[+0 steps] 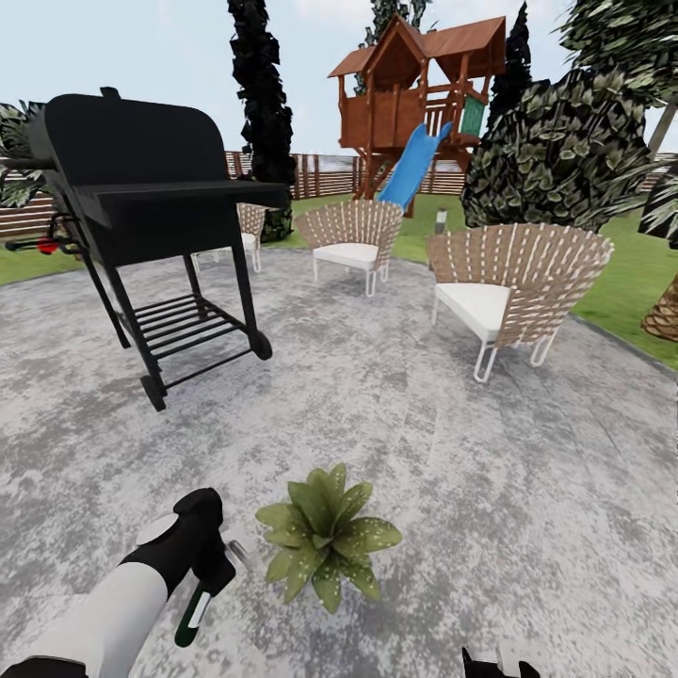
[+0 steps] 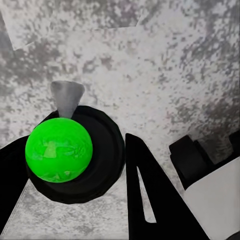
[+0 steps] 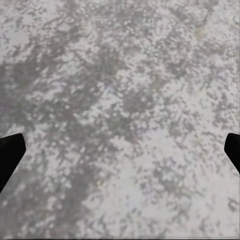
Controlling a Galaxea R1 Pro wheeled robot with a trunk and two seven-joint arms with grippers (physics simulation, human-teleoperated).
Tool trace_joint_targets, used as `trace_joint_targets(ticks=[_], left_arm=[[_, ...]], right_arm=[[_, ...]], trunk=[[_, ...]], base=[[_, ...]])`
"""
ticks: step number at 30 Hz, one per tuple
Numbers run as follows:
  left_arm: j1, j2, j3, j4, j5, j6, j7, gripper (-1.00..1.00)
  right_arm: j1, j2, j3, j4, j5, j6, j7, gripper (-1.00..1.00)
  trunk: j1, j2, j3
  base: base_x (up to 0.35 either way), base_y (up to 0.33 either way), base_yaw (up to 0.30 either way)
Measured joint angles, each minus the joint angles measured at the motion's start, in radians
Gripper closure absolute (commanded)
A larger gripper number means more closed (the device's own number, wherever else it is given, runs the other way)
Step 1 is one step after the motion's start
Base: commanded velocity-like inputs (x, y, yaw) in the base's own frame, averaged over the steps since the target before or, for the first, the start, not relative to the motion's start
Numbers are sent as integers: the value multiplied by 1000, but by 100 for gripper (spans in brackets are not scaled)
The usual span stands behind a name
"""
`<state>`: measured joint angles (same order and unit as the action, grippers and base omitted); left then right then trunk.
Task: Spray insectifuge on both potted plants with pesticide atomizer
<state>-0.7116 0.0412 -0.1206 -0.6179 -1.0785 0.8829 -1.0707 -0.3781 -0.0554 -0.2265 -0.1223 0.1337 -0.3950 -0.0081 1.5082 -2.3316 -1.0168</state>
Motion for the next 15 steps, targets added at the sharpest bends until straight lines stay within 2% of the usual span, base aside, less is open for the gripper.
trace_joint_targets(ticks=[9, 11, 15], left_arm=[[0, -1, -1, -1, 0, -1, 1, 100], [0, 1, -2, -1, 0, -1, 1, 100], [0, 1, -4, -3, 1, -1, 2, 100]], right_arm=[[0, 0, 0, 0, 0, 0, 0, -100], [0, 0, 0, 0, 0, 0, -1, -100], [0, -4, 0, 0, 1, -1, -2, -100]], trunk=[[0, 0, 0], [0, 0, 0], [0, 0, 0]], base=[[1, 293, -289], [0, 58, -164], [0, 8, -22]])
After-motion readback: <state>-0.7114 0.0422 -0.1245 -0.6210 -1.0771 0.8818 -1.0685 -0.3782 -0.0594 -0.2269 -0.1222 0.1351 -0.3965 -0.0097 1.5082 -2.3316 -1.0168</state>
